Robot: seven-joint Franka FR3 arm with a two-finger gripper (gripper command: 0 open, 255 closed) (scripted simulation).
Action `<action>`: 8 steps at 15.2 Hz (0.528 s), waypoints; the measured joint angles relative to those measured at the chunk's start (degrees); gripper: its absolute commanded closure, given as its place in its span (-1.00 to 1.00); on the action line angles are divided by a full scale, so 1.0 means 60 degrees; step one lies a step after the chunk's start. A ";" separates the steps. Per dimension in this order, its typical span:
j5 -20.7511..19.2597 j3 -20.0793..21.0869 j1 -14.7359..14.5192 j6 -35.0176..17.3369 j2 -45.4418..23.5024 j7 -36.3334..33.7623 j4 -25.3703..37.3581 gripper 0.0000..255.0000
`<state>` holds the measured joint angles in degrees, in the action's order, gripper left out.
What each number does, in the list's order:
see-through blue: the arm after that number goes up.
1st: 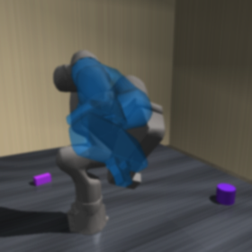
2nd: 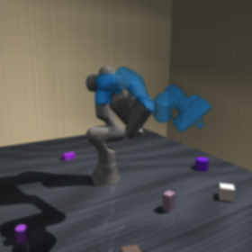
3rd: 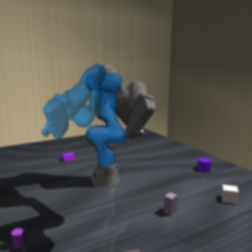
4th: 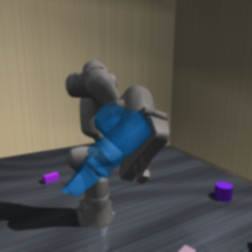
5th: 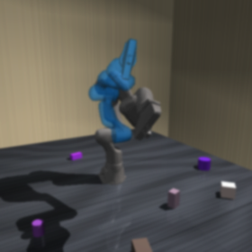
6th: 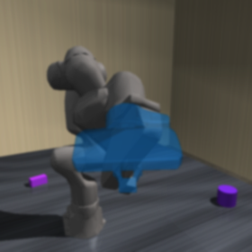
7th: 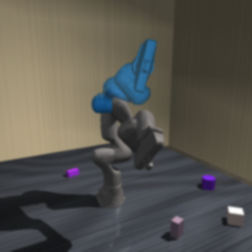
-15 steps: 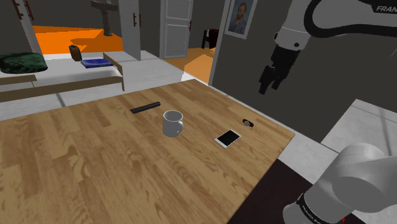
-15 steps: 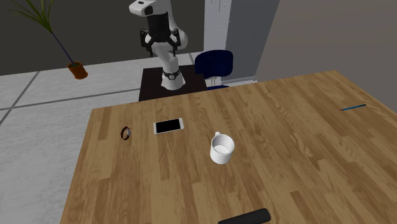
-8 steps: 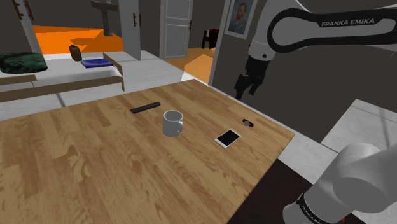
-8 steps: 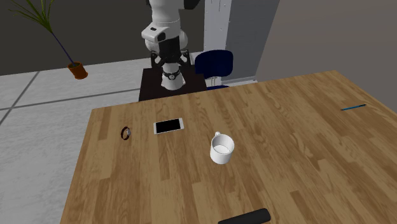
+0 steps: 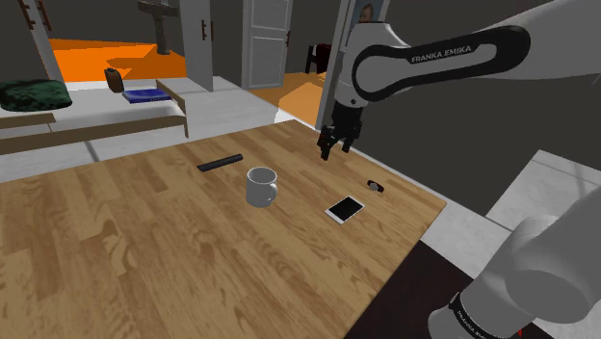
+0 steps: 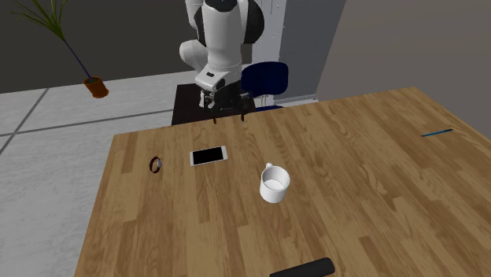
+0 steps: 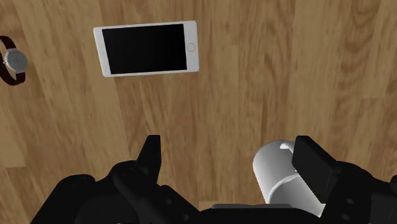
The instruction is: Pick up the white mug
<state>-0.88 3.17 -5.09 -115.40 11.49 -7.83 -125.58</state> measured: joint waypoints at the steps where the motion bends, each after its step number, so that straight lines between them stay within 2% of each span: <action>1: -0.0002 0.0026 -0.0016 -0.0196 -0.0293 -0.0033 0.0085 -1.00; 8: -0.0110 0.0242 -0.0195 -0.0893 -0.2771 -0.0358 0.1824 -1.00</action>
<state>-1.54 4.63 -6.26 -120.76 -5.13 -9.98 -114.64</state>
